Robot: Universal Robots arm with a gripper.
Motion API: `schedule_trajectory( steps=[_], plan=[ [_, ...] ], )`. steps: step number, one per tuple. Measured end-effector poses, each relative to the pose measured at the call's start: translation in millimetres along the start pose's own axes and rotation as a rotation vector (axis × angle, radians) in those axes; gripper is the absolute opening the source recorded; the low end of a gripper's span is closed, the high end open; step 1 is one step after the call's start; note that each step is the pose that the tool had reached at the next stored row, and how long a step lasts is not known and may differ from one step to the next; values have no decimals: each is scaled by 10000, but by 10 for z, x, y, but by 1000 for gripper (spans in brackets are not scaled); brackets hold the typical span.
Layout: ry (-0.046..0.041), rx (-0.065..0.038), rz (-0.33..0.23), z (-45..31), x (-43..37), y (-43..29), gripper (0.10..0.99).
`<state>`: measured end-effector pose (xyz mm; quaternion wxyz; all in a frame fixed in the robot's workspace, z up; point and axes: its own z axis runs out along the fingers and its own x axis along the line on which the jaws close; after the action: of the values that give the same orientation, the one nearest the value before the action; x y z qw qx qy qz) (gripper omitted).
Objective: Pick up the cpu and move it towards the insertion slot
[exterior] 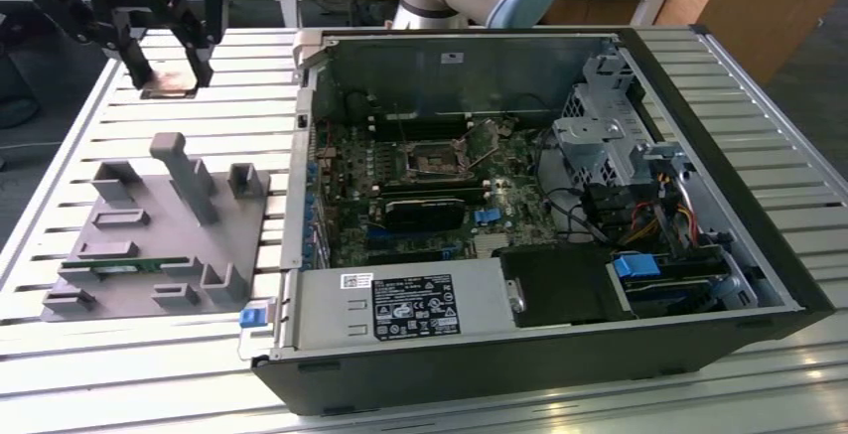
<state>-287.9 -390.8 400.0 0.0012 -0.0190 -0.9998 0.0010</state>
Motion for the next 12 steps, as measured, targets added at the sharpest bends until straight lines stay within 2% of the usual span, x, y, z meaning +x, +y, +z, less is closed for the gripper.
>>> schedule_trajectory(
  steps=[12],
  plan=[
    [-1,0,-4,0,-209,30,541]
  ],
)
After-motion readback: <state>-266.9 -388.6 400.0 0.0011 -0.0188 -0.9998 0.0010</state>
